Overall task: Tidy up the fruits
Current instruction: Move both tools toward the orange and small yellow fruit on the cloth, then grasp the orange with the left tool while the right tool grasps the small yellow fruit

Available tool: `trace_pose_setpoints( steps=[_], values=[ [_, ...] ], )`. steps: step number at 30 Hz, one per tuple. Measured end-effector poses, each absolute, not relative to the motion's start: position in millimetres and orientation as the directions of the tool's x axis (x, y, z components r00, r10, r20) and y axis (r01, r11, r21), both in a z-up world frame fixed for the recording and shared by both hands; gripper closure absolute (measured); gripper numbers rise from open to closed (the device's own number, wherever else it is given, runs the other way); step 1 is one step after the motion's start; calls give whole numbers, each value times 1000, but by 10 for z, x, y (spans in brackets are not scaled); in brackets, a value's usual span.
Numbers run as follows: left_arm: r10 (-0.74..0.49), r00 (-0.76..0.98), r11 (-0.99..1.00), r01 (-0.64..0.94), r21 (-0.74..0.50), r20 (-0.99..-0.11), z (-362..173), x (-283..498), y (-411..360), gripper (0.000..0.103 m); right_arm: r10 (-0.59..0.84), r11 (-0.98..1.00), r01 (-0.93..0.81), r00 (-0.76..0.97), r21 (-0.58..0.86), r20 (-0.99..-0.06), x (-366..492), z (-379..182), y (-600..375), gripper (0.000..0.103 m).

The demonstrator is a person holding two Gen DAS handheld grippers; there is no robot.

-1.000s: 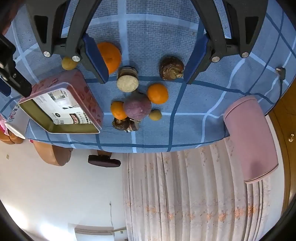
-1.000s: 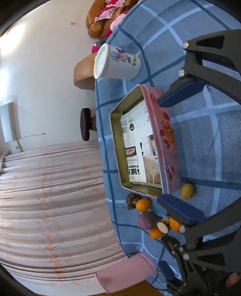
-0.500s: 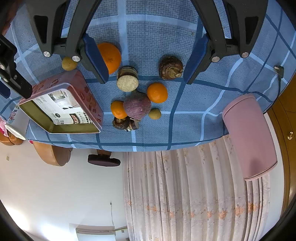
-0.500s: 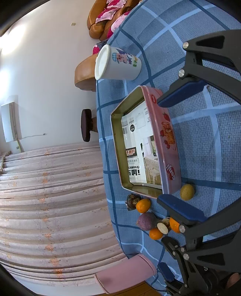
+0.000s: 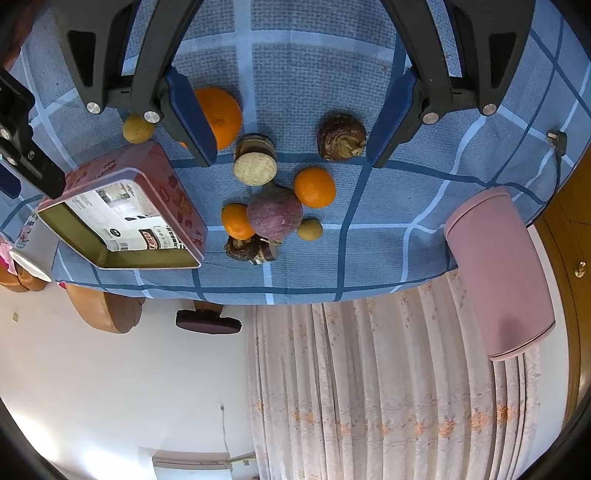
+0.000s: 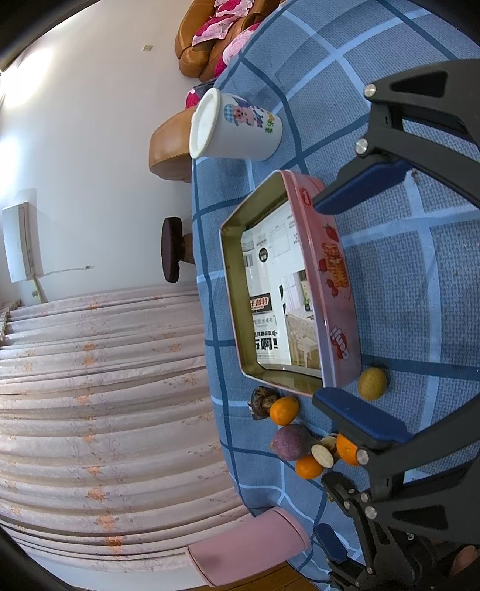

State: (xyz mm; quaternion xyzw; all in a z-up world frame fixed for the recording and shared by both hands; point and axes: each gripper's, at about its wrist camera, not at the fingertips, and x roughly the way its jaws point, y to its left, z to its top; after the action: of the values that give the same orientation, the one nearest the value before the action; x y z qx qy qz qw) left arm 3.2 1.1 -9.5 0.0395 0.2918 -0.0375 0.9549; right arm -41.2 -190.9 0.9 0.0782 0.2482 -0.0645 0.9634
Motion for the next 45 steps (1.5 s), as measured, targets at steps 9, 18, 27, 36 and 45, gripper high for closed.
trace_pose_setpoints(
  steps=[9,18,27,36,45],
  values=[
    [-47,826,994,96,57,-562,-102,22,1,19,-86,980,162,869,116,-487,-411,4,-1897,7],
    [-47,823,994,94,56,-566,-104,19,-3,19,-85,980,161,869,116,-487,-405,0,-1893,7],
    [-58,813,994,100,41,-580,-120,43,23,19,-65,982,147,858,121,-510,-366,-44,-1912,7],
    [-79,777,995,102,1,-624,-179,3,150,19,105,981,30,754,193,-649,-165,-251,-1904,35],
    [-107,761,988,156,20,-639,-194,-72,81,19,207,978,-107,647,181,-734,47,-419,-1532,41]
  ],
)
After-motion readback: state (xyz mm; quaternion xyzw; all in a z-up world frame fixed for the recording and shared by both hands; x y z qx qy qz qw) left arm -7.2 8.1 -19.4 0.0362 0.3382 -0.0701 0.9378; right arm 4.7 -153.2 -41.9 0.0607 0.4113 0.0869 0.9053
